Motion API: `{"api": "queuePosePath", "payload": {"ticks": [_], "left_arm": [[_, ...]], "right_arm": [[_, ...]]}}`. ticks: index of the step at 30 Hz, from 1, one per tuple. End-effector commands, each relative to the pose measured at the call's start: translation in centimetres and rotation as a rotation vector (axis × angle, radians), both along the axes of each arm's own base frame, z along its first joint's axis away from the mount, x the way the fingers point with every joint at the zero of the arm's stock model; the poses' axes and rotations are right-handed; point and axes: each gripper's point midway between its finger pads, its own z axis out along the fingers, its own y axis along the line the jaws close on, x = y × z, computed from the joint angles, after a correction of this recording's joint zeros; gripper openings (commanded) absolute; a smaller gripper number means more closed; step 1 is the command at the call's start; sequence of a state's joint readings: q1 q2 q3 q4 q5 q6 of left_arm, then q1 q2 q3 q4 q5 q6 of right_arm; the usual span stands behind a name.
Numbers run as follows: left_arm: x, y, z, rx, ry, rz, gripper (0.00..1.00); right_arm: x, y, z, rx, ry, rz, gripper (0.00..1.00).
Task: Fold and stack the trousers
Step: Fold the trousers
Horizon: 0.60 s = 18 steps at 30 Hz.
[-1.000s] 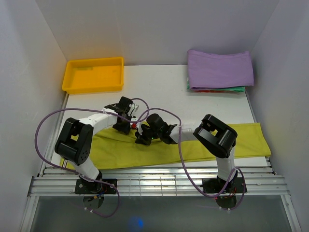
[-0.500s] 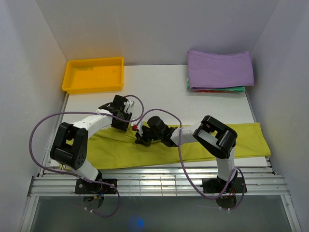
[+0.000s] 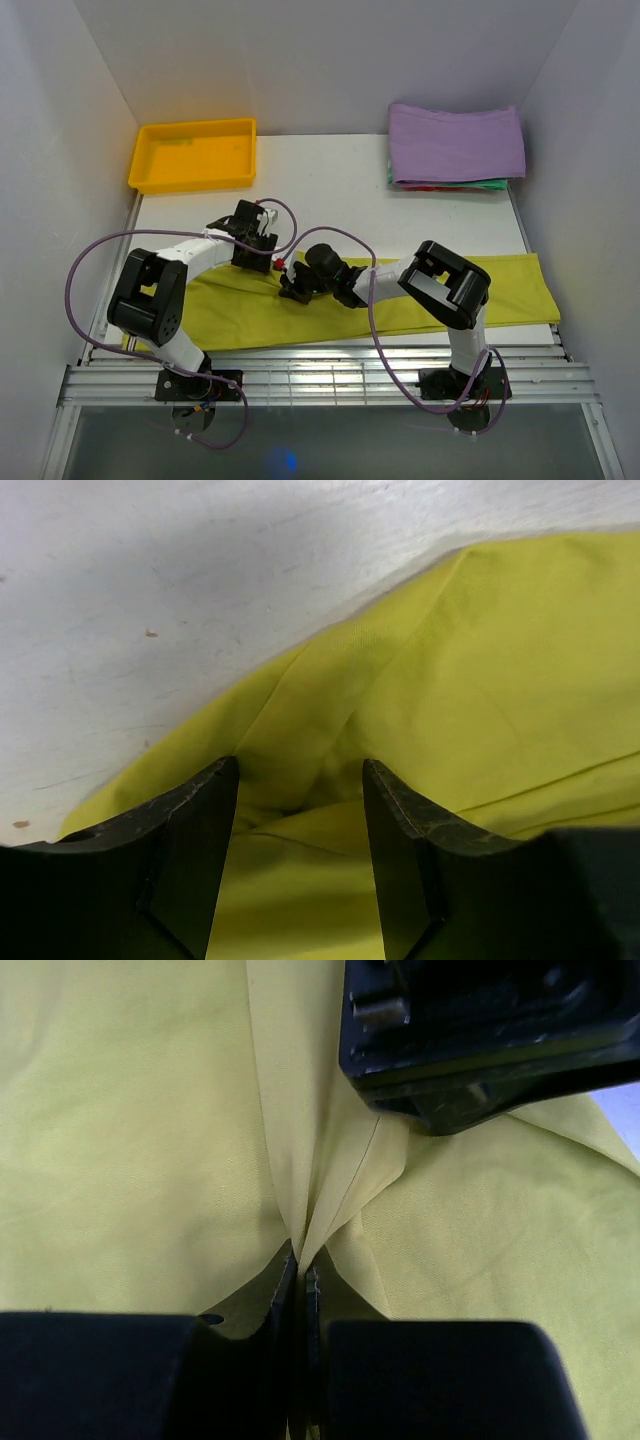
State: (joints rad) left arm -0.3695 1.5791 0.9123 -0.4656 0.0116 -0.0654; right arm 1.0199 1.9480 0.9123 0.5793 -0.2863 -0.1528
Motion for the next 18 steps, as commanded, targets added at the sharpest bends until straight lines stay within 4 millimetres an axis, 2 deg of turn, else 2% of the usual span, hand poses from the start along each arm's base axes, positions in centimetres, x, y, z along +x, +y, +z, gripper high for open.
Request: {"api": "queuePosePath", "payload": {"ticks": [1,7,9,11,12,13,14,15,16,17,18], "left_arm": [[-0.4,0.5,-1.7,0.030,0.034,0.029,0.63],[-1.4,1.8,-2.2,0.103,0.069,0.000,0.57],[-1.6,2.1,-2.2,0.111,0.068,-0.003,0.49],[-1.4,2.0,-2.2,0.114,0.065,-0.007,0.35],[-1.0,1.9,-2.0,0.110,0.055,-0.006,0.28],[-0.9,1.8,-2.0,0.109,0.057,-0.013,0.14],[-0.8,1.6,-1.9,0.102,0.060,-0.018,0.07],[-0.6,1.4,-1.7,0.095,0.056,-0.020,0.00],[-0.3,1.2,-1.3,0.087,0.049,-0.025,0.00],[-0.2,0.9,-1.1,0.072,0.046,-0.034,0.00],[-0.1,0.7,-0.9,0.067,0.041,-0.038,0.00]], "right_arm": [[-2.5,-4.1,-7.0,-0.233,0.115,-0.032,0.08],[-2.6,-4.3,-7.4,-0.242,0.128,-0.052,0.08],[-2.8,-4.2,-7.5,-0.245,0.126,-0.049,0.08],[-2.7,-4.3,-7.1,-0.245,0.117,-0.051,0.08],[-2.7,-4.4,-6.9,-0.247,0.113,-0.052,0.21],[-2.7,-4.6,-6.6,-0.250,0.111,-0.053,0.32],[-2.4,-4.8,-5.5,-0.248,0.098,-0.066,0.42],[-2.4,-4.9,-4.7,-0.241,0.087,-0.069,0.64],[-2.8,-5.7,-4.6,-0.246,0.082,-0.061,0.76],[-2.8,-5.6,-2.5,-0.206,0.039,-0.039,0.87],[-3.0,-5.9,-1.8,-0.195,0.030,-0.028,0.98]]}}
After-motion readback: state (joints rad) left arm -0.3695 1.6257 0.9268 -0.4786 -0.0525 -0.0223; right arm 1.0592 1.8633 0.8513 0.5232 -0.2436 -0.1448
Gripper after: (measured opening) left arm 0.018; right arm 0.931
